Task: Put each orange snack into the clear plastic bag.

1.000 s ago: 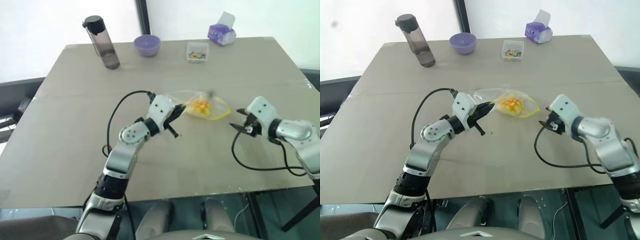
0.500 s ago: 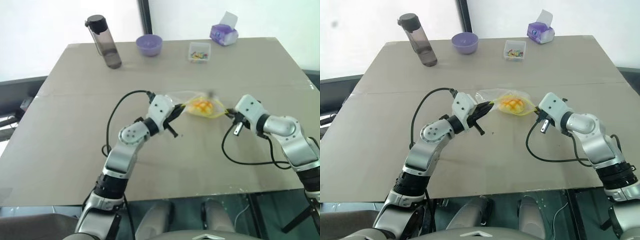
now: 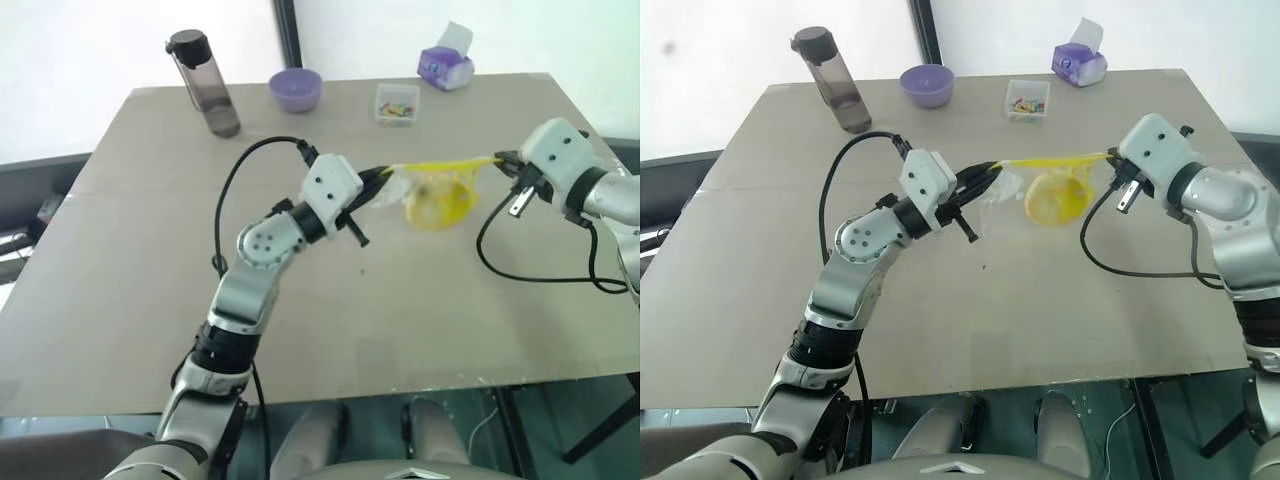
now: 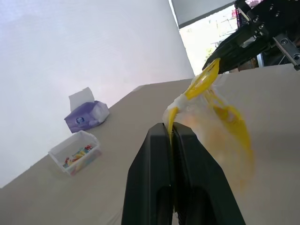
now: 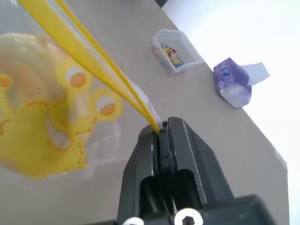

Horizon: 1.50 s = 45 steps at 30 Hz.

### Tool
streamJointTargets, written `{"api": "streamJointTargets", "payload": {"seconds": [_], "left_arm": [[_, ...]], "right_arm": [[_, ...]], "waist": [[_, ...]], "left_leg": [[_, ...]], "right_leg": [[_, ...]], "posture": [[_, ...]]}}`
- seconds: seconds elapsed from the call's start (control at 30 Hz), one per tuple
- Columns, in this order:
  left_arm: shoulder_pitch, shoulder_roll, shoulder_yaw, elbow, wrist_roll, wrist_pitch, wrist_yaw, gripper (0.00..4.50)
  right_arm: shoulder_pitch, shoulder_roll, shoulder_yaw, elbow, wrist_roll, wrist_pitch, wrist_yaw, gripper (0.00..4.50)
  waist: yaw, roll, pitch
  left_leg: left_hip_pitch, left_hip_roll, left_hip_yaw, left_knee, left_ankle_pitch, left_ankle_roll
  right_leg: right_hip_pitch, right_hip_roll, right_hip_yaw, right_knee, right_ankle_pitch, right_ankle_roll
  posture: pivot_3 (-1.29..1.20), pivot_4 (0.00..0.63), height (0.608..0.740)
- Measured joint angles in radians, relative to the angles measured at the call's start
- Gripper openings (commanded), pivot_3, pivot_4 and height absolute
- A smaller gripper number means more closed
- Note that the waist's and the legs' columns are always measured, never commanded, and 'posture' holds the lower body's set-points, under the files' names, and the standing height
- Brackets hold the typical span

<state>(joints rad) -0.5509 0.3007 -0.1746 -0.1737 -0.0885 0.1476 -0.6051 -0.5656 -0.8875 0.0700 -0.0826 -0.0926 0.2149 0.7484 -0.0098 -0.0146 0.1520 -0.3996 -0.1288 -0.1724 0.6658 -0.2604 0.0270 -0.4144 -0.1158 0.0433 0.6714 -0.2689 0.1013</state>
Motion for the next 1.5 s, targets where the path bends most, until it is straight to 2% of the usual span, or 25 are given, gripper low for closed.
{"api": "streamJointTargets", "payload": {"seconds": [0.07, 0.2, 0.37, 0.6, 0.9, 1.5], "left_arm": [[0.0, 0.0, -0.003, 0.001, 0.009, -0.008, -0.001, 0.0], [0.007, 0.008, -0.021, 0.003, 0.027, -0.023, -0.006, 0.0], [0.008, 0.023, -0.027, 0.003, 0.037, -0.035, -0.014, 0.0], [0.008, 0.031, -0.032, 0.002, 0.047, -0.049, -0.028, 0.0], [0.008, 0.04, -0.033, 0.002, 0.055, -0.066, -0.037, 0.0], [0.01, 0.04, -0.033, 0.002, 0.064, -0.064, -0.044, 0.0]], "right_arm": [[0.036, -0.003, 0.0, -0.011, 0.0, 0.0, 0.024, 2.03], [0.098, -0.071, -0.006, -0.095, 0.051, 0.02, 0.13, 2.03], [0.064, -0.099, -0.048, -0.218, 0.144, 0.075, 0.21, 2.03], [-0.074, 0.003, 0.025, -0.304, 0.175, 0.131, 0.216, 2.03], [-0.117, 0.086, 0.113, -0.282, 0.135, 0.083, 0.21, 2.03], [-0.177, 0.178, 0.151, -0.202, 0.035, -0.03, 0.2, 2.03]], "waist": [[0.001, 0.0, 0.0], [0.004, 0.001, 0.001], [-0.003, 0.001, 0.001], [0.001, 0.001, 0.001], [0.005, 0.001, 0.001], [-0.001, 0.001, 0.001]], "left_leg": [[0.0, 0.0, 0.0, 0.0, 0.0, 0.0], [0.0, 0.0, 0.0, 0.0, 0.0, 0.0], [0.001, 0.0, 0.0, 0.001, 0.0, 0.0], [0.0, 0.0, 0.0, 0.001, 0.0, 0.0], [0.0, 0.0, 0.0, 0.001, 0.0, 0.0], [0.0, 0.0, -0.001, 0.001, 0.0, 0.0]], "right_leg": [[0.0, 0.0, 0.0, 0.0, 0.0, 0.0], [0.0, 0.0, 0.0, 0.0, 0.0, 0.0], [0.0, 0.0, 0.0, 0.001, 0.0, 0.0], [0.0, 0.0, 0.0, 0.001, 0.0, 0.0], [0.0, 0.0, -0.001, 0.001, 0.0, 0.0], [0.0, 0.0, 0.0, 0.001, 0.0, 0.0]], "posture": [[0.0, 0.15, 0.74], [0.0, 0.15, 0.74], [0.0, 0.15, 0.74], [0.0, 0.15, 0.74], [0.0, 0.15, 0.74], [0.0, 0.15, 0.74]]}}
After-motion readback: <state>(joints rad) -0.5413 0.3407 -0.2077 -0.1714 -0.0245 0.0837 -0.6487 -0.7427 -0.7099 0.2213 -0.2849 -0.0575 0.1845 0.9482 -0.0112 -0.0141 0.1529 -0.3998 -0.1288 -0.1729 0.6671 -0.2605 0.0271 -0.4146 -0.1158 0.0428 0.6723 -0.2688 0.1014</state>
